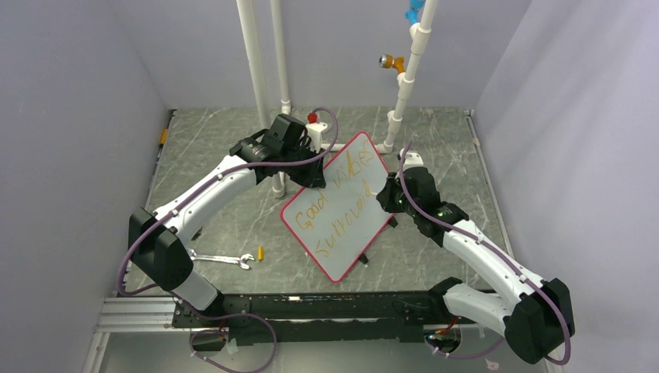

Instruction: Write a sentence on the whiteboard

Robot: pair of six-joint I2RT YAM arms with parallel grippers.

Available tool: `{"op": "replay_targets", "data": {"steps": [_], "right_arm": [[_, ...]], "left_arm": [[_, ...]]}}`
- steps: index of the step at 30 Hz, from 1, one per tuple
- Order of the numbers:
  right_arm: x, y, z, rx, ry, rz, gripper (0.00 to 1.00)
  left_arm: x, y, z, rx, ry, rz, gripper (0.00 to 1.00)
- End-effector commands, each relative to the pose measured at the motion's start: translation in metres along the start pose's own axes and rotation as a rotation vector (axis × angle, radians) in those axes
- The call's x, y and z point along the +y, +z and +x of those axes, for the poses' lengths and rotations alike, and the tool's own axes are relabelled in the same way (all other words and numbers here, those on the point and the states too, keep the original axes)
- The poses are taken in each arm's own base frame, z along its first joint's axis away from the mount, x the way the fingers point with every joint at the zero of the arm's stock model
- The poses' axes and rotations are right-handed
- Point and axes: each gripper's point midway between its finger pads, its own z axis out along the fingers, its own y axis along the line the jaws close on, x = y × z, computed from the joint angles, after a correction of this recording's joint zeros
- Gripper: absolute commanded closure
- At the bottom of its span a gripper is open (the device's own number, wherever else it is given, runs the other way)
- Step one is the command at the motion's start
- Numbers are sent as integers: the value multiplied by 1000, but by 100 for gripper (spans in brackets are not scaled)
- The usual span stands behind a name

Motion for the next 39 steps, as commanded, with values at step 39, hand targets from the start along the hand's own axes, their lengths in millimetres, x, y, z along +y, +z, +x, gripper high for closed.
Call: {"op": "replay_targets", "data": {"steps": [39], "right_arm": [[-20, 5, 9, -76, 98, 88, 100]], "left_arm": [[8, -3, 5, 14, 122, -65, 100]]}}
